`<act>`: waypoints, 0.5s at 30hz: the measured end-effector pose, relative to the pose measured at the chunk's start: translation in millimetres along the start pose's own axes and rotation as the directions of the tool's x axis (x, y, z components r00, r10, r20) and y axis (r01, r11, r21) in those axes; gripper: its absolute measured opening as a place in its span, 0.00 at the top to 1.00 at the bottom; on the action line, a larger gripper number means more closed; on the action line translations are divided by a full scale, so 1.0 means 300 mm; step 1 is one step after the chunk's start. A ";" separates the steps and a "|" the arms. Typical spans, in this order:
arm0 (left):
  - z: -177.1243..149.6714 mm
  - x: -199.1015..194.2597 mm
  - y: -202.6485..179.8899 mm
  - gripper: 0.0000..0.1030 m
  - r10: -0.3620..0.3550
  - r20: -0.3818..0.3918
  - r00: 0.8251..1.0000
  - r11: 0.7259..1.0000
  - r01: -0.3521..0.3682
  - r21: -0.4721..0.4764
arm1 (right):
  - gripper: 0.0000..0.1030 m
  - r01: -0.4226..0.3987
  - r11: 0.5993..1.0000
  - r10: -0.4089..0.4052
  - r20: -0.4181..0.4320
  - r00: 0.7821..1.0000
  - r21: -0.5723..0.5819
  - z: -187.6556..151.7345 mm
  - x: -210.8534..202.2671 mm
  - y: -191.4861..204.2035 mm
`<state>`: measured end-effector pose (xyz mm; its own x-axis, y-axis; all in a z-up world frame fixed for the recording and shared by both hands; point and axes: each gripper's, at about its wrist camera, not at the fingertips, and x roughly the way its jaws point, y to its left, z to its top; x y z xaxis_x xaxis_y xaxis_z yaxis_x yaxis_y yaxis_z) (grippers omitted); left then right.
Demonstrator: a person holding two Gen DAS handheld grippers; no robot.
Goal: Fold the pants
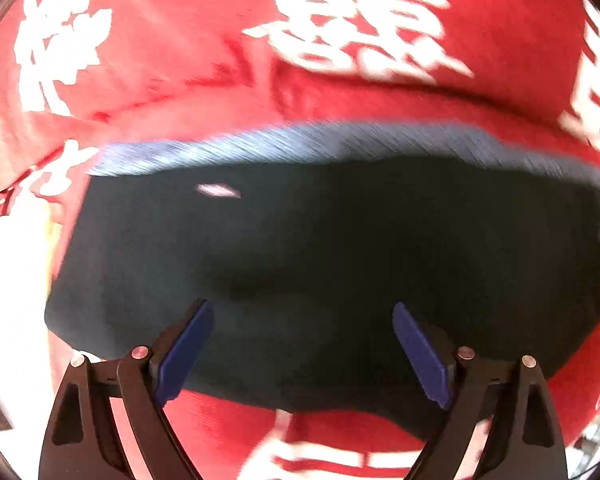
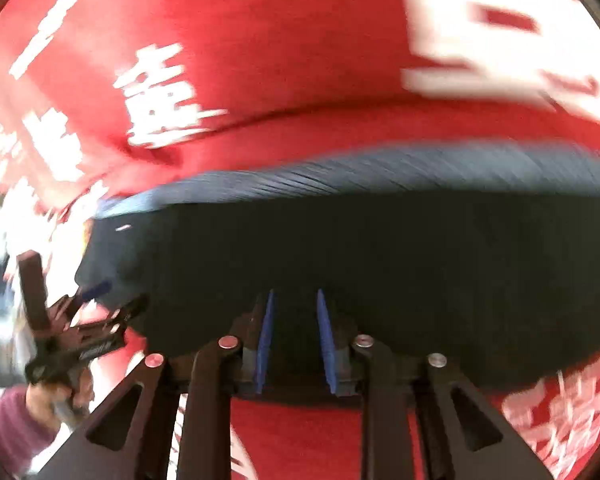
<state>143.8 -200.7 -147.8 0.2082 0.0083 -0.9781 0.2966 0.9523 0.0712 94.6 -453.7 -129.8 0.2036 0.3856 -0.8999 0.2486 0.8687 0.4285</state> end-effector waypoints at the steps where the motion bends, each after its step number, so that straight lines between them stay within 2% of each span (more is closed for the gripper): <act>1: 0.023 -0.002 0.049 0.11 0.016 0.011 1.000 1.000 -0.016 -0.023 | 0.73 -0.039 0.997 0.038 -0.018 0.999 -0.067 0.050 0.029 0.063; 5: 0.067 0.012 0.205 0.11 0.084 0.026 0.996 0.993 -0.081 -0.087 | 0.69 -0.173 0.967 0.158 -0.092 0.983 -0.189 0.200 0.167 0.280; 8: 0.071 0.038 0.301 0.11 0.117 0.029 0.993 0.987 -0.113 -0.114 | 0.67 -0.198 0.937 0.160 -0.149 0.976 -0.287 0.281 0.310 0.457; 10: 0.061 0.079 0.349 0.11 0.131 0.014 0.991 0.984 -0.128 -0.124 | 0.67 -0.187 0.915 0.133 -0.171 0.976 -0.358 0.301 0.390 0.550; 12: 0.040 0.104 0.388 0.11 0.098 0.001 0.995 0.984 -0.096 -0.152 | 0.67 -0.171 0.889 0.099 -0.188 0.977 -0.424 0.330 0.468 0.636; 15: 0.024 0.115 0.412 0.11 0.034 0.026 0.999 0.983 -0.029 -0.179 | 0.67 -0.181 0.874 0.094 -0.209 0.974 -0.451 0.363 0.551 0.713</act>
<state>194.3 -84.9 -171.5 0.2423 0.0330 -0.9696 0.1192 0.9908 0.0635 284.7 -238.0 -177.9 0.0240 0.5217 -0.8528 -0.2470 0.8297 0.5006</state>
